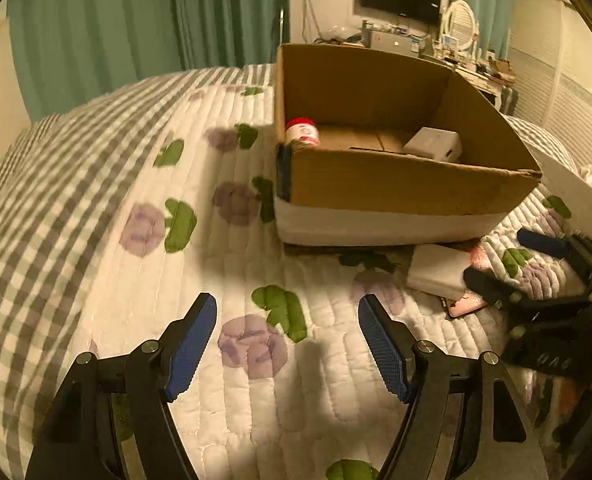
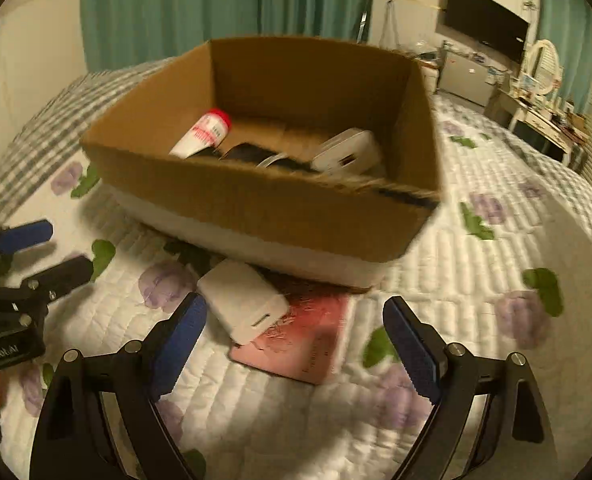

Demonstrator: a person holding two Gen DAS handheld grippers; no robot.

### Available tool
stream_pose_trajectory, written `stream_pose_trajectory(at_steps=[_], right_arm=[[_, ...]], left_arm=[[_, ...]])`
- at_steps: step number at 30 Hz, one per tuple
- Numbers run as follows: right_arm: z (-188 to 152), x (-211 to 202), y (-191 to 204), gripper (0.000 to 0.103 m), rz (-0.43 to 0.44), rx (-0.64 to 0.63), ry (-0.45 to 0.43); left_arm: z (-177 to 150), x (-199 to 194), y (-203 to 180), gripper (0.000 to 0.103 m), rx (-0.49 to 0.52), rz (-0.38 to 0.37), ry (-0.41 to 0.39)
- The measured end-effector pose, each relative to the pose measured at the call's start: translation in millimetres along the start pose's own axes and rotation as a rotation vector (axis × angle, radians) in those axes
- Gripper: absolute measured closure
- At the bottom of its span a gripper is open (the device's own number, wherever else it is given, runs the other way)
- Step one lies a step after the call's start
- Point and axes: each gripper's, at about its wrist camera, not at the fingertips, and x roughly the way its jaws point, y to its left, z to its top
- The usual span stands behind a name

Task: Organize rigid objects
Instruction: 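Grasp the white USB charger beside the box with the right gripper, then grasp the red rose-printed card with the left gripper while the right gripper holds the charger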

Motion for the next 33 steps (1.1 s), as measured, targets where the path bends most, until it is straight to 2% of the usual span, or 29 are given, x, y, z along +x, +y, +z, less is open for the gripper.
stream_pose_trajectory(at_steps=[4, 10, 11, 15, 18, 24, 28, 30, 33], right_arm=[[-2, 19, 10, 0.013, 0.017, -0.04, 0.062], [3, 34, 25, 0.014, 0.058, -0.093, 0.07], [2, 38, 28, 0.016, 0.062, -0.103, 0.073], [-1, 42, 39, 0.044, 0.009, -0.16, 0.056], [-8, 27, 36, 0.053, 0.0, -0.164, 0.021], [-17, -25, 10, 0.06, -0.001, -0.131, -0.04], [-21, -49, -28, 0.061, -0.008, -0.033, -0.041], [-18, -59, -56, 0.061, -0.008, 0.038, -0.045], [-1, -68, -75, 0.061, -0.032, 0.042, -0.069]], left_arm=[[-3, 2, 6, 0.027, -0.025, 0.013, 0.013], [-4, 5, 6, 0.027, -0.024, 0.014, 0.032], [-5, 6, 6, 0.027, -0.023, 0.017, 0.036], [-5, 9, 7, 0.027, -0.027, 0.022, 0.045], [-5, 10, 8, 0.027, -0.032, 0.028, 0.048], [-1, 2, -4, 0.027, 0.006, 0.034, 0.032], [4, -4, -24, 0.027, 0.011, -0.004, 0.041], [7, -4, -40, 0.027, 0.014, -0.022, 0.049], [12, 3, -67, 0.027, 0.011, -0.044, 0.062]])
